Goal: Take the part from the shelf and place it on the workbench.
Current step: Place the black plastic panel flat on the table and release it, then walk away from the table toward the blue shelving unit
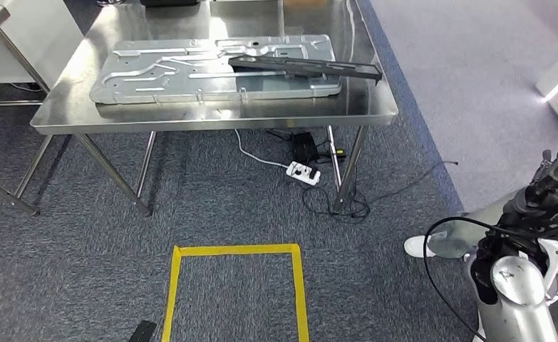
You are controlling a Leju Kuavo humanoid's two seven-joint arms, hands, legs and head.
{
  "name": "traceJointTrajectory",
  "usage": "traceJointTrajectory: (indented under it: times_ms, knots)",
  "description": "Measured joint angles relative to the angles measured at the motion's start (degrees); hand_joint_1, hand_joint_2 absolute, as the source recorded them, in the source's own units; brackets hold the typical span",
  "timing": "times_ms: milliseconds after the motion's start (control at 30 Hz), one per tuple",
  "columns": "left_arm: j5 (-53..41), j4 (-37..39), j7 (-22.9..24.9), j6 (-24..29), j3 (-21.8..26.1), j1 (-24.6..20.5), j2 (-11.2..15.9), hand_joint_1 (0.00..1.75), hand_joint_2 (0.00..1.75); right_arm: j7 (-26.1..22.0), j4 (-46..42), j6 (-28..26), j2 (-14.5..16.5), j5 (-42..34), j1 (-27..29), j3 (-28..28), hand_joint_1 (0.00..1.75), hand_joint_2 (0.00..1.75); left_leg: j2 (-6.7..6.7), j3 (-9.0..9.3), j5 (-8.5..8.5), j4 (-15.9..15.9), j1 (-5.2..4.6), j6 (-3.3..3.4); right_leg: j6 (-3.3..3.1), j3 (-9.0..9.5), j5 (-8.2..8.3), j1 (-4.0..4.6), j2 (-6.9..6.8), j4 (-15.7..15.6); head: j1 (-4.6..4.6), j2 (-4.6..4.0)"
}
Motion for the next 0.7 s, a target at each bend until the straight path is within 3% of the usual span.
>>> traceJointTrajectory:
  times_ms: [67,200,267,333,400,500,567,667,700]
  knots:
    - [0.0,0.0,-0.01,-0.03,0.0,-0.01,-0.01,0.0,0.0,-0.01,0.01,0.0,-0.07,0.04,-0.15,0.0,0.0,0.0,0.1,0.02,0.22,-0.32,0.28,0.01,0.28,-1.45,-2.2,-0.16,-0.1,3.14,0.19,0.0]
    - [0.0,0.0,0.0,-0.04,0.0,-0.03,-0.02,0.0,0.0,0.0,0.01,0.0,-0.08,0.04,-0.16,0.01,0.0,0.0,0.1,-0.02,0.24,-0.32,0.32,0.03,0.37,-2.1,-3.05,-0.21,-0.11,4.67,0.24,0.0]
    - [0.0,0.0,0.0,-0.04,0.0,-0.03,-0.05,0.0,0.0,0.02,0.04,0.0,-0.08,0.03,-0.01,0.01,0.0,0.0,0.1,-0.06,0.25,-0.29,0.34,0.02,0.59,-3.58,-4.57,-0.38,-0.13,8.23,0.29,0.0]
    - [0.15,0.0,0.19,0.1,0.0,-0.02,-0.22,0.0,0.0,0.02,0.09,0.0,-0.09,-0.1,0.12,0.02,0.0,0.0,0.09,-0.47,-0.25,0.82,0.5,-0.58,1.44,-1.53,-2.62,-0.85,-0.41,5.39,0.38,0.0]
    - [0.69,0.01,1.07,0.55,0.0,-0.04,-0.42,0.0,0.0,0.02,0.07,0.0,-0.13,-0.27,0.12,0.04,0.0,0.0,0.06,-1.27,-0.86,2.38,0.56,-1.5,1.52,1.96,0.35,-1.07,-0.59,-0.95,0.46,0.0]
    - [1.58,0.02,3.06,1.33,0.0,-0.02,-0.47,0.0,0.0,0.08,0.02,0.0,-0.16,-0.54,0.22,0.07,0.0,0.0,0.07,-1.93,-0.96,3.02,0.49,-2.23,0.34,1.91,0.49,-0.98,-0.43,-1.67,0.48,0.0]
    - [1.96,0.02,4.05,1.51,0.0,-0.03,-0.48,0.0,0.0,0.08,0.01,0.01,-0.16,-0.72,0.19,0.09,0.0,0.0,0.0,-2.98,-2.88,5.38,0.63,-2.76,-0.26,1.71,0.82,-1.12,-0.48,-1.77,0.33,0.0]
    - [2.23,0.02,4.74,1.49,0.0,0.02,-0.57,0.0,0.0,-0.02,0.04,0.02,-0.15,-0.79,0.16,0.16,0.0,0.0,-0.06,-6.9,-8.41,15.09,0.85,-3.5,-0.87,1.2,1.21,-0.99,-0.56,-1.78,0.11,0.0]
    - [2.26,0.02,4.85,1.49,0.0,0.06,-0.61,0.0,0.0,-0.07,0.06,0.02,-0.15,-0.79,0.16,0.2,0.0,0.0,-0.07,-7.75,-9.2,17.42,0.87,-3.51,-1.02,1.03,1.33,-0.87,-0.55,-1.77,0.11,0.0]
